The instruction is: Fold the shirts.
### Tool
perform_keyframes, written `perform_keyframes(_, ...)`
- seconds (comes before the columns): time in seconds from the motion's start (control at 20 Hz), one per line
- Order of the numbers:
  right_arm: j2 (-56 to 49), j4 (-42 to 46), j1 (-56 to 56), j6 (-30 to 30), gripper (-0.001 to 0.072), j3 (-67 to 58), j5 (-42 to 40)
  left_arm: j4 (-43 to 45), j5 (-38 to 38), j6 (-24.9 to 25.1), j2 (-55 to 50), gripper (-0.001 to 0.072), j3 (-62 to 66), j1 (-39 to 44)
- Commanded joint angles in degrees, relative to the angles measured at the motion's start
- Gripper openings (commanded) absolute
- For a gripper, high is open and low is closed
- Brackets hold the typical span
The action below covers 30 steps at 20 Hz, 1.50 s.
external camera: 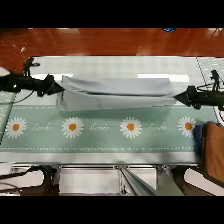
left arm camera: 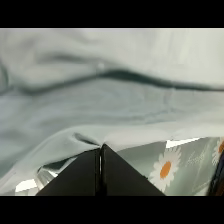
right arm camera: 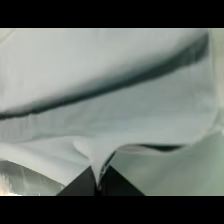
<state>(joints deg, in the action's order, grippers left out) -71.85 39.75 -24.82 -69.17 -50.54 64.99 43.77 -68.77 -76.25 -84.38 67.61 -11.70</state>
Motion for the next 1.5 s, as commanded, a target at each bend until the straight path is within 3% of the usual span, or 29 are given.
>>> perform_keyframes(0.0, -9.4, -0.2, 3.9, -2.0, 0.0027, -8.2, -3.6, -0.1, -1.1, -3.5, -11.9, 0.0015, 14.4, 2.5)
perform_keyframes(0.3, -22.2, -0.2, 5.8, -4.4, 0.0027, -21.4, -5.5, 0.0, -3.9, -7.5, -25.4, 0.0015, 31.1, 3.1)
perform_keyframes(0.7, -31.9, -0.3, 6.9, -6.8, 0.0047, -30.6, -8.3, 0.8, -2.2, -5.6, -28.6, 0.0029, 32.1, 2.8)
perform_keyframes(0.75, -32.4, -0.3, 7.2, -7.0, 0.0242, -30.6, -9.3, 0.8, -2.5, -3.6, -28.6, 0.0205, 32.1, 3.2)
perform_keyframes(0.8, -32.6, -0.3, 7.3, -7.2, 0.0413, -30.6, -9.8, 0.8, -3.6, -3.1, -28.5, 0.0513, 32.1, 3.7)
perform_keyframes(0.95, -30.3, -0.2, 5.6, -7.3, 0.0415, -30.6, -7.4, 2.4, -7.5, -7.8, -28.1, 0.0507, 34.3, 1.9)
perform_keyframes(1.1, -23.8, 1.3, -1.3, -7.3, 0.0415, -30.6, -0.9, 14.7, -18.4, -13.2, -25.4, 0.0507, 39.6, -3.2)
perform_keyframes(1.2, -18.9, 7.9, -6.2, -7.5, 0.0415, -30.4, 2.2, 24.2, -22.7, -14.3, -21.2, 0.0507, 39.5, -6.2)
perform_keyframes(1.3, -14.3, 15.0, -8.0, -9.6, 0.0415, -26.9, -0.3, 25.4, -20.2, -14.3, -15.4, 0.0507, 36.1, -7.7)
perform_keyframes(1.45, -12.8, 14.9, -8.2, -11.8, 0.0415, -18.4, -7.0, 22.9, -6.3, -10.2, -1.3, 0.0507, 21.2, -4.0)
